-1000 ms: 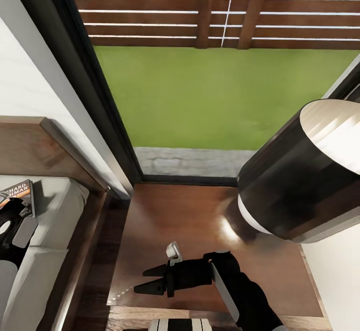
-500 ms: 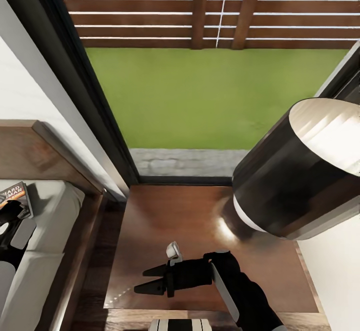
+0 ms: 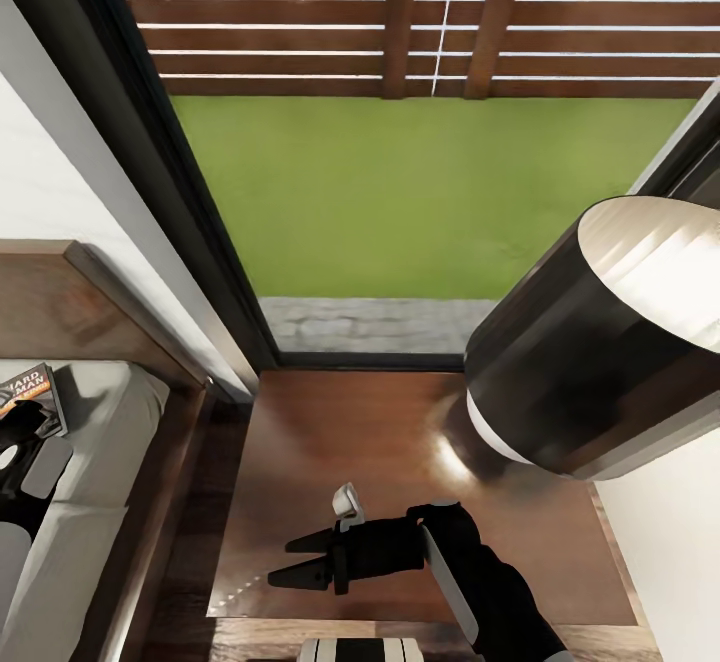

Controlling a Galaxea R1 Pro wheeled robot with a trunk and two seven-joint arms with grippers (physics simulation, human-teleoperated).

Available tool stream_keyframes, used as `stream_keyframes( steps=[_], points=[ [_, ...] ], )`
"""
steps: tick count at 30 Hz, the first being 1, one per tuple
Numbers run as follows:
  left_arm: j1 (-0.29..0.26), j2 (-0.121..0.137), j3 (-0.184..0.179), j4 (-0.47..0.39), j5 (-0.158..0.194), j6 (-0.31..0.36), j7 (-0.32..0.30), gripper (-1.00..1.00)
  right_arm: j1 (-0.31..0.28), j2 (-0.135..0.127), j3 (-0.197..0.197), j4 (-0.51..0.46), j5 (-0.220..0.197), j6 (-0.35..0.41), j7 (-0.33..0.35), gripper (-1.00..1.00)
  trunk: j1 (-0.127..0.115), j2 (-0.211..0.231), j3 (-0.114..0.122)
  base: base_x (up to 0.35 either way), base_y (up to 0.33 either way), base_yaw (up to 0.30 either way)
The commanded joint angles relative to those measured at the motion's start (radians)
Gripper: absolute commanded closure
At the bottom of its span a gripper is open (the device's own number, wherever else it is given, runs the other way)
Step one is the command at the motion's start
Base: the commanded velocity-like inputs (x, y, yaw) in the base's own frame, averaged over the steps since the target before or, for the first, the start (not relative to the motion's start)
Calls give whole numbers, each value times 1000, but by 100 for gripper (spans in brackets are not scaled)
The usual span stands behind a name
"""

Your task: In the bedroom, move the book from the bed onto either nightstand, and place the two sandals side by side next to the bed.

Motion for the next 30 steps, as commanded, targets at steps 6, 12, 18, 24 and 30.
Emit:
stream_keyframes(
  steps=[6,12,18,24,30],
  points=[
    [1,-11,-2,2,29,-5,-2,-100,0,0,1,0,-6,7,-1,-100,0,0,-1,0,0,0],
    [0,-11,-1,3,29,-5,-2,-100,0,0,1,0,-6,7,-1,-100,0,0,-1,0,0,0],
    [0,-11,-1,3,29,-5,-2,-100,0,0,1,0,-6,7,-1,-100,0,0,-1,0,0,0],
    [0,-11,-4,0,27,-4,-2,-100,0,0,1,0,-6,7,-1,-100,0,0,-1,0,0,0],
    [0,-11,-6,-2,25,-4,-2,-100,0,0,1,0,-6,6,-1,-100,0,0,-1,0,0,0]
  ],
)
